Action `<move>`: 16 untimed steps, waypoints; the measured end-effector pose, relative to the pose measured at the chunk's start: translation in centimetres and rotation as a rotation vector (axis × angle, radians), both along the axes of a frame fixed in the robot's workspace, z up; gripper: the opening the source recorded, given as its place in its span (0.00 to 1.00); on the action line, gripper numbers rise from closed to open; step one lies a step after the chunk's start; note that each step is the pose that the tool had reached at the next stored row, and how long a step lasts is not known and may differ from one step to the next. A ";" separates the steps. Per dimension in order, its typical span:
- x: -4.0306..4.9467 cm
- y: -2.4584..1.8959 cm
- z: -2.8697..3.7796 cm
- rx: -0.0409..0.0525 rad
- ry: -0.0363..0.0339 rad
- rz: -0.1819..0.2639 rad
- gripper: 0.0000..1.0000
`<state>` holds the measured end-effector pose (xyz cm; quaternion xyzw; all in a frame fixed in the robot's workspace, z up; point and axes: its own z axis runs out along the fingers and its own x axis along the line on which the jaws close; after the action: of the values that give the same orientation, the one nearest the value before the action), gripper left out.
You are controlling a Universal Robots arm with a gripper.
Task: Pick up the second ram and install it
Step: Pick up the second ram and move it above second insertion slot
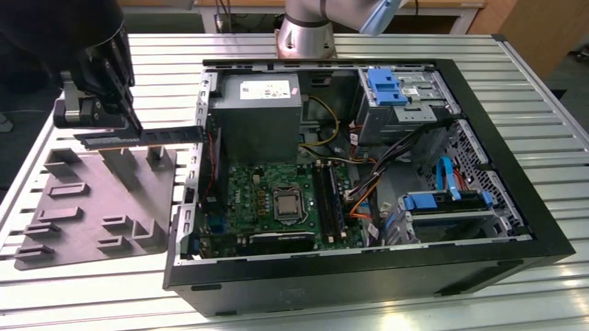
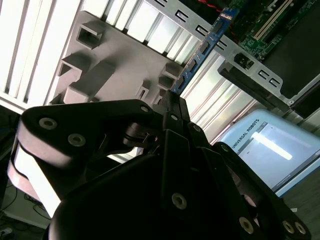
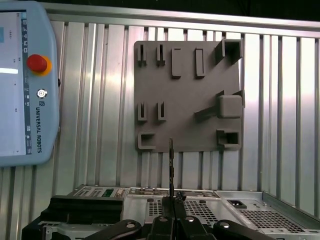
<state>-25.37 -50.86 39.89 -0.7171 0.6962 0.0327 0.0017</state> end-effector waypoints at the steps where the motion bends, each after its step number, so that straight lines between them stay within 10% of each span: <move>1: 0.06 0.00 0.00 0.0000 0.0000 0.000 0.12; 16: 1.04 0.00 0.00 0.0000 0.0001 0.000 0.12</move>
<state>-24.32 -50.86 39.89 -0.7171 0.6962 0.0327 0.0017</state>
